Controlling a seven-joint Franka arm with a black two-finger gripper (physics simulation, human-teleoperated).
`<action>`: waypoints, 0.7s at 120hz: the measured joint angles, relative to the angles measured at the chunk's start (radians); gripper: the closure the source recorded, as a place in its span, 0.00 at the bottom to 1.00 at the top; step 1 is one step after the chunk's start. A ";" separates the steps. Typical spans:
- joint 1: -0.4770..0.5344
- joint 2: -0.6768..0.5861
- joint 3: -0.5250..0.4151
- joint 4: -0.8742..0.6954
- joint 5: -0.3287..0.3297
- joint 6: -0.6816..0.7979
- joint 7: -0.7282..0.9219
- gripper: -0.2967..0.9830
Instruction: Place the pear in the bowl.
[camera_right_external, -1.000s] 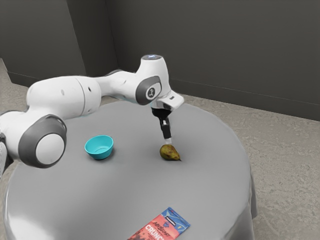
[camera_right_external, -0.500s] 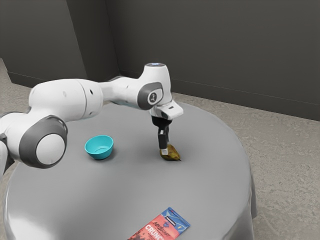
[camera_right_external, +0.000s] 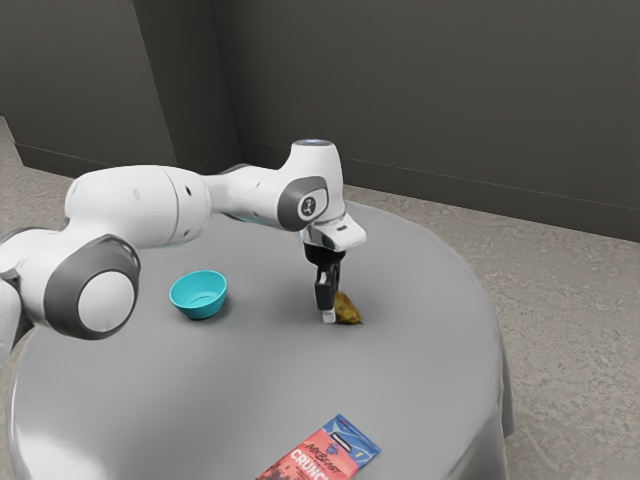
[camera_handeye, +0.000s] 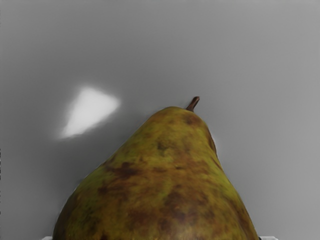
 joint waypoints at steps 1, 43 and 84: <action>0.000 0.000 0.000 0.000 0.000 0.000 0.001 0.39; -0.001 -0.013 0.001 0.000 -0.001 0.022 0.010 0.57; 0.095 -0.154 0.060 -0.046 -0.027 -0.011 -0.001 0.69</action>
